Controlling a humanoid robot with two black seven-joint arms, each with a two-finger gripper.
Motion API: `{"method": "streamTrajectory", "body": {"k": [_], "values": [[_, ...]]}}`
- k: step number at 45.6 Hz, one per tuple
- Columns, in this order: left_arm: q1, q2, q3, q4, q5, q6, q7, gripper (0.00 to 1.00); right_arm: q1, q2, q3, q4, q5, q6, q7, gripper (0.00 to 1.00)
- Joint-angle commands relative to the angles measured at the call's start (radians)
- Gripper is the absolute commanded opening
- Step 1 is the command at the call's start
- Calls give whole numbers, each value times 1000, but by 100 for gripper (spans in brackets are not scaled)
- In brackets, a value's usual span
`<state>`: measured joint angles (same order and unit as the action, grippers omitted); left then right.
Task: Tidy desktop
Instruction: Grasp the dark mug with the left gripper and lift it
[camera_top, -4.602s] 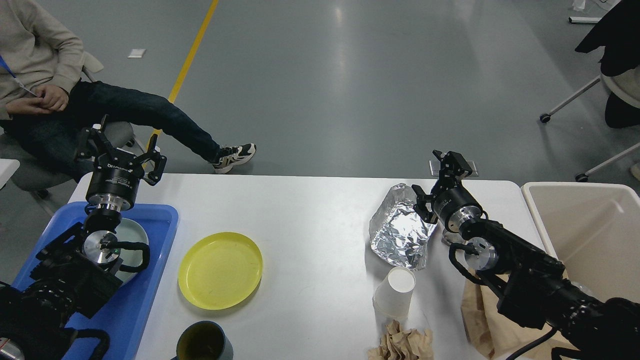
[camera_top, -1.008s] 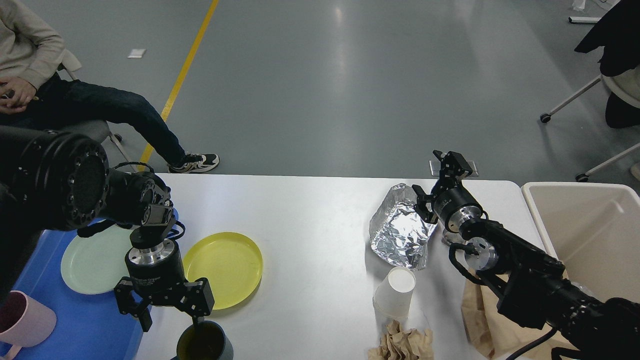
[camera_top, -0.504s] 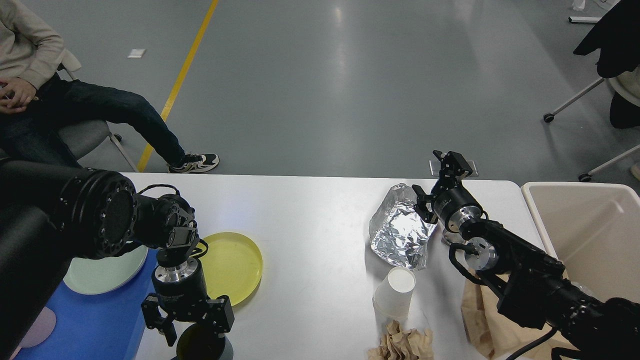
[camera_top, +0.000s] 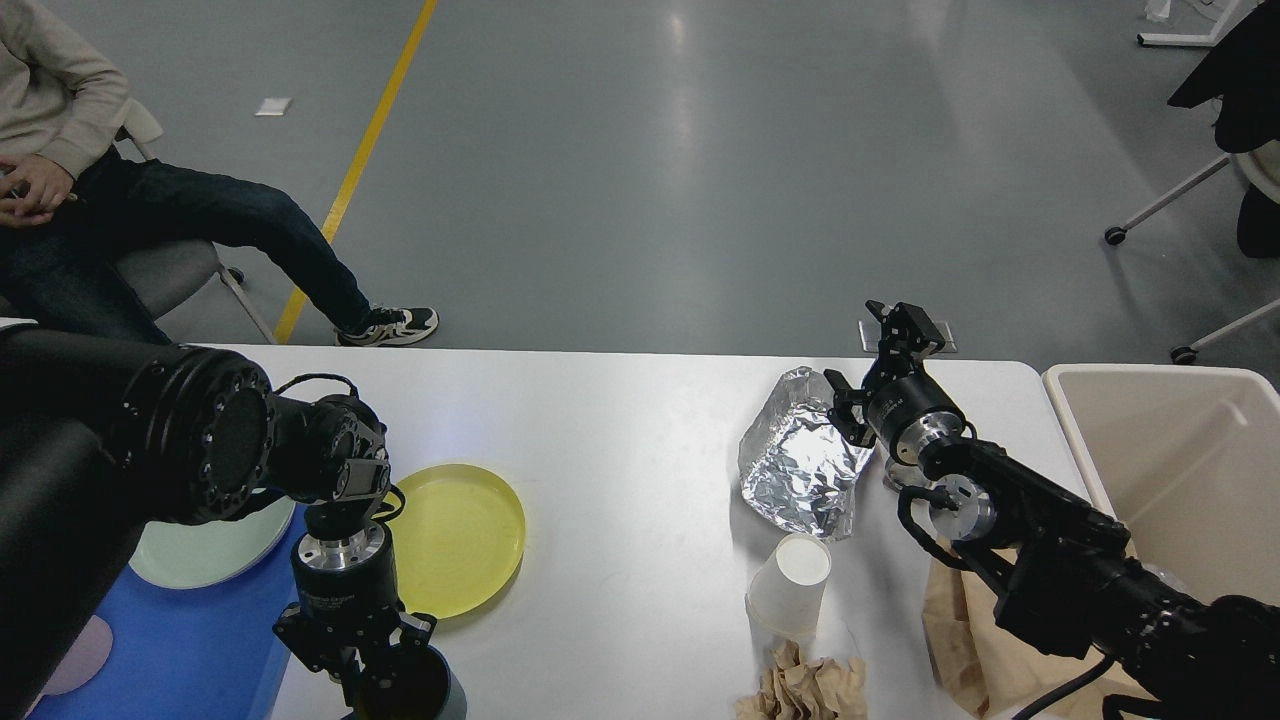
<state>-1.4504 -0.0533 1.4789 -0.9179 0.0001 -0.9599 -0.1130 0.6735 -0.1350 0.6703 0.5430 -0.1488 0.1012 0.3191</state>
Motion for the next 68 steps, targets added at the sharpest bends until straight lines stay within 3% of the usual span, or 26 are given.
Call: {"method": "streamTrajectory", "body": {"k": [1,21,33,38,45,51,68], "values": [[-2,7,-3,1,-2,0,9,0,0,0,0,0,0,0,0,100],[-125,69,-144,1,-8,0,7,0,0,0,0,0,0,0,0,100],[-189,179,-169,-3,3,0,10,0,0,0,0,0,0,0,0,100],[-183,263,-158,-1,9,0,18,0,0,0,0,0,0,0,0,100],[-165,404,-138,2,9,0,70,0,0,0,0,0,0,0,0,100],[-128,510,-105,5,8,0,72,0,0,0,0,0,0,0,0,100],[-62,581,-12,28,6,0,64,0,0,0,0,0,0,0,0,100]]}}
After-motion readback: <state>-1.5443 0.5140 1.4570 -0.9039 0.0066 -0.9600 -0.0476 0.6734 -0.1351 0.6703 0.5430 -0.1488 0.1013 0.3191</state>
